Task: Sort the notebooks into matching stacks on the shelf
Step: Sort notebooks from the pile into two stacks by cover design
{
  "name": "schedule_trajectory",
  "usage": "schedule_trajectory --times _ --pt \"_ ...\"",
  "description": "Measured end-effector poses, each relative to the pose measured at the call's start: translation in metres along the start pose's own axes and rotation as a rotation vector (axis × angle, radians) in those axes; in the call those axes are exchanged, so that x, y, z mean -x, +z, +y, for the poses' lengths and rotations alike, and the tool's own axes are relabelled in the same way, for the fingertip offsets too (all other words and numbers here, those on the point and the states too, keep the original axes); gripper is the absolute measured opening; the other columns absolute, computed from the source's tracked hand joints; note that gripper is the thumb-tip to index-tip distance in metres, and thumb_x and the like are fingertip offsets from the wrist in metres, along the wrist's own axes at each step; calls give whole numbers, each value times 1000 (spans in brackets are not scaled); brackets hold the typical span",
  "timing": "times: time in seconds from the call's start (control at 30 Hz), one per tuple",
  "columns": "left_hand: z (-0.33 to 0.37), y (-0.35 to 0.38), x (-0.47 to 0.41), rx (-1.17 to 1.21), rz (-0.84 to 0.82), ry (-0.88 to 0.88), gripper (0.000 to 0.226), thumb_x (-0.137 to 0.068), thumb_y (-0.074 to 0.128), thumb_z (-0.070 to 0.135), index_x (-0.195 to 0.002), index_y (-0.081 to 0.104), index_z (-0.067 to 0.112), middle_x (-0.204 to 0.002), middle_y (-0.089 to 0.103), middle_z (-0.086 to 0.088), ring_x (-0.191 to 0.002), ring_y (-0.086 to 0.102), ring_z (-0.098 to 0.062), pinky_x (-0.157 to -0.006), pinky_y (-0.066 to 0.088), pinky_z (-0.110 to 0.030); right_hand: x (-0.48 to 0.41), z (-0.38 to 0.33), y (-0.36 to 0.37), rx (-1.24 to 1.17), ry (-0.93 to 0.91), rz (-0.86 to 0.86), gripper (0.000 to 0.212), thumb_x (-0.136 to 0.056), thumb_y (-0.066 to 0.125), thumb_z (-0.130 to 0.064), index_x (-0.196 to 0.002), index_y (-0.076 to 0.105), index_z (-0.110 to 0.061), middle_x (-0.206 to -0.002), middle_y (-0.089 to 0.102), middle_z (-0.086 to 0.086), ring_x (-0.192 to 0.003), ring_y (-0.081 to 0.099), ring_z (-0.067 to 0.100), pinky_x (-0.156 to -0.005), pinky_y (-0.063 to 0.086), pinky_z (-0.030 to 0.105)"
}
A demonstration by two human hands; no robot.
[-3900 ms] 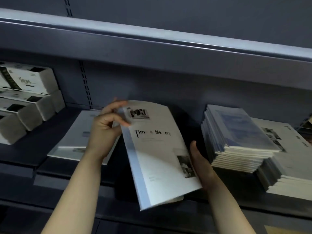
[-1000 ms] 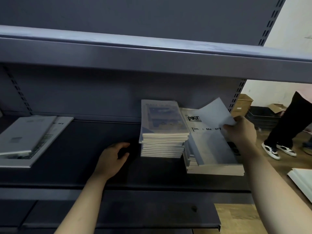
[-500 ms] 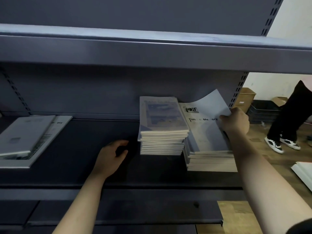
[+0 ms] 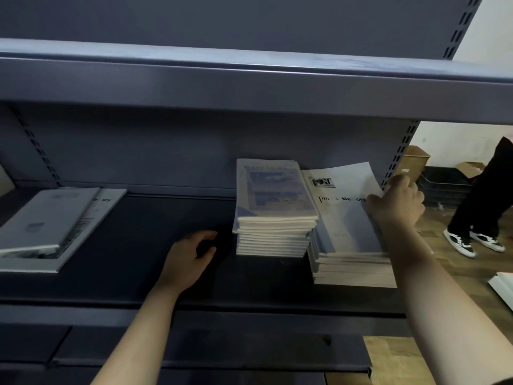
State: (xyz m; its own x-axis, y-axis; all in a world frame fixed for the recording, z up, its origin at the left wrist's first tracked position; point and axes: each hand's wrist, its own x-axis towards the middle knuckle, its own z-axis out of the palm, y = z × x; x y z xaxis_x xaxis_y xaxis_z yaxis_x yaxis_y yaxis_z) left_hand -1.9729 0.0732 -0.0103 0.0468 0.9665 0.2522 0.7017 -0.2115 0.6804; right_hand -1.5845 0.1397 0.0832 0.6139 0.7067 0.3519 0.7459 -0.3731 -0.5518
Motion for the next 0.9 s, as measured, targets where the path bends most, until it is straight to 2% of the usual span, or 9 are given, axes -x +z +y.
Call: schedule_trajectory --times 0.1,0.17,0.23,0.3,0.4,0.53,0.67,0.8,0.9 --pt "2 -1 1 14 -7 -8 36 -91 60 22 -127 58 26 -123 58 15 -110 51 2 -89 33 -9 5 -3 -3 53 -94 -51 30 -79 58 -11 -107 66 -12 -114 64 20 -109 53 42 -90 42 44" --pt "3 -3 0 35 -15 -13 36 -91 61 21 -127 57 27 -122 59 15 -109 51 2 -89 33 -7 7 -4 -8 57 -122 -95 29 -80 55 -9 -102 72 -15 -110 67 20 -103 58 43 -87 50 45" --pt "3 -6 1 78 -15 -17 36 -91 62 19 -126 57 27 -119 61 15 -109 53 2 -89 32 -4 13 -7 -13 -2 -99 -125 31 -81 56 -12 -107 71 -18 -112 68 16 -102 60 39 -85 52 44" --pt "3 -10 1 132 -3 -22 36 -90 62 17 -124 58 28 -117 62 15 -110 55 2 -89 31 -2 23 -10 -15 -89 -82 -135 30 -81 60 -16 -108 70 -20 -110 70 11 -100 62 33 -80 51 37" --pt "4 -18 2 150 0 -32 36 -90 62 15 -125 58 25 -119 63 10 -112 56 -2 -96 36 -14 44 -19 -17 -217 -176 -131 26 -85 62 -15 -110 70 -15 -108 72 8 -99 64 26 -75 41 26" --pt "-1 -42 7 -14 27 -46 36 -91 60 17 -127 58 22 -121 63 3 -109 58 -12 -95 42 -23 76 -43 -21 -404 -291 -141 22 -90 59 -11 -110 69 -9 -104 71 8 -92 65 23 -77 40 23" --pt "-17 -75 13 -195 36 -94 36 -92 57 24 -128 55 27 -117 64 -2 -97 62 -22 -91 49 -39 114 -74 -21 -433 -402 -133 17 -90 60 -11 -102 71 -15 -96 65 -4 -80 59 12 -71 39 21" --pt "-48 -110 21 -328 114 -150 37 -90 59 24 -127 57 25 -121 62 -5 -111 57 -28 -97 44 -45 150 -105 -17 -406 -484 -120 16 -89 60 -13 -84 68 -26 -74 57 -19 -67 51 3 -61 34 7" --pt "-79 -140 27 -448 193 -194 35 -88 62 22 -122 62 19 -120 63 -11 -112 55 -34 -96 43 -46 177 -126 -9 -344 -535 -155 16 -90 60 -15 -81 63 -28 -73 57 -13 -66 50 6 -62 36 19"
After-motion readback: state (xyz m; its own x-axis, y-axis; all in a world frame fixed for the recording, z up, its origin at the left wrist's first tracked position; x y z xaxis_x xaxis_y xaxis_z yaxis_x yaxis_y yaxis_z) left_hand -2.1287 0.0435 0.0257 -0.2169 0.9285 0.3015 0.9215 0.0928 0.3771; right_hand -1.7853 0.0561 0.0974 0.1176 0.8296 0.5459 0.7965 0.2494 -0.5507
